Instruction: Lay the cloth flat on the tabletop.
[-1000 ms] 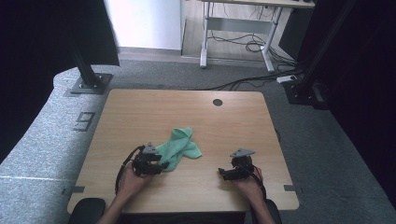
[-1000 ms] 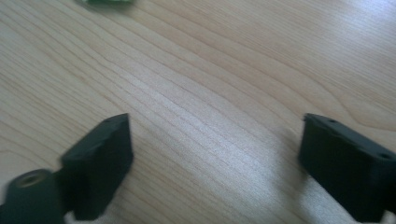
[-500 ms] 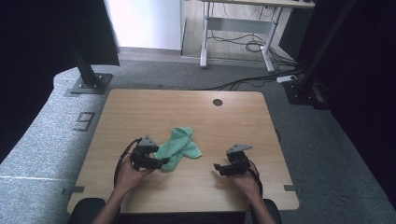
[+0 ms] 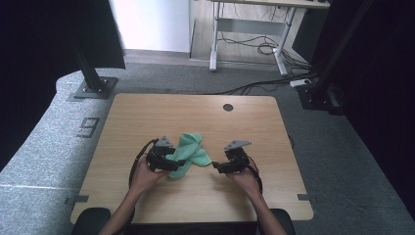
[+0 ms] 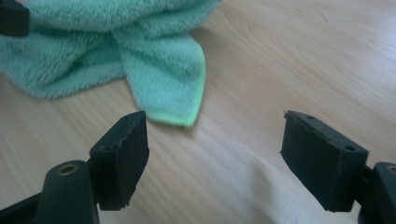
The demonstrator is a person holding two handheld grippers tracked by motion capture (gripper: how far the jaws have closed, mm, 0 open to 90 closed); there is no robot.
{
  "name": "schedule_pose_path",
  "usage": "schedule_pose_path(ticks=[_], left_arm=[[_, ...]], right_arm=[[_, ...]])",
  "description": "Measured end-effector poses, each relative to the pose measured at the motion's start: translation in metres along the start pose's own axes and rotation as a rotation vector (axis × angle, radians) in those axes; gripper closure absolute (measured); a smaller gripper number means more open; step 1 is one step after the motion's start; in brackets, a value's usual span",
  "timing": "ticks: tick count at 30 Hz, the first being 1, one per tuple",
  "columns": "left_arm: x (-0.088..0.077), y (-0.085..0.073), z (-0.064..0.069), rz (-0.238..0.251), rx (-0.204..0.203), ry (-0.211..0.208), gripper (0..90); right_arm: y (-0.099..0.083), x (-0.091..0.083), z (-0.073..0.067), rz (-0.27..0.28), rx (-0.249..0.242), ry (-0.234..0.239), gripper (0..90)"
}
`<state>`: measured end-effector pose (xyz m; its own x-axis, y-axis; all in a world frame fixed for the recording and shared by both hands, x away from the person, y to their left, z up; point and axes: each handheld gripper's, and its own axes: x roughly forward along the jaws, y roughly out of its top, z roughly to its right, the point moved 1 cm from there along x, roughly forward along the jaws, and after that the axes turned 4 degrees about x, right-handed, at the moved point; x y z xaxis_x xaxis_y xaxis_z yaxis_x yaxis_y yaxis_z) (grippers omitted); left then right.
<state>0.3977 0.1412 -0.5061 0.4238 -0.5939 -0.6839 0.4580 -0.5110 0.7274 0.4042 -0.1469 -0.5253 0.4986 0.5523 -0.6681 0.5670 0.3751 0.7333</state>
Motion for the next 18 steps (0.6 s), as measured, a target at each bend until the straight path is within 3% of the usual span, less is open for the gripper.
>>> schedule_pose_path(ticks=[8,11,16,18], left_arm=[[0.003,-0.007,-0.005,-0.022,0.001,0.020,37.2],[0.004,-0.010,-0.005,-0.022,0.005,0.014,44.6],[0.004,-0.015,-0.007,-0.028,0.006,0.000,67.5],[0.003,-0.016,-0.009,-0.025,0.000,0.001,77.2]], right_arm=[[0.017,0.029,-0.002,0.003,0.007,-0.002,22.5],[0.018,0.038,-0.001,-0.007,-0.001,-0.019,22.4],[0.016,0.049,-0.002,-0.037,-0.026,-0.046,23.3],[0.012,0.053,-0.003,-0.062,-0.063,-0.069,25.2]])
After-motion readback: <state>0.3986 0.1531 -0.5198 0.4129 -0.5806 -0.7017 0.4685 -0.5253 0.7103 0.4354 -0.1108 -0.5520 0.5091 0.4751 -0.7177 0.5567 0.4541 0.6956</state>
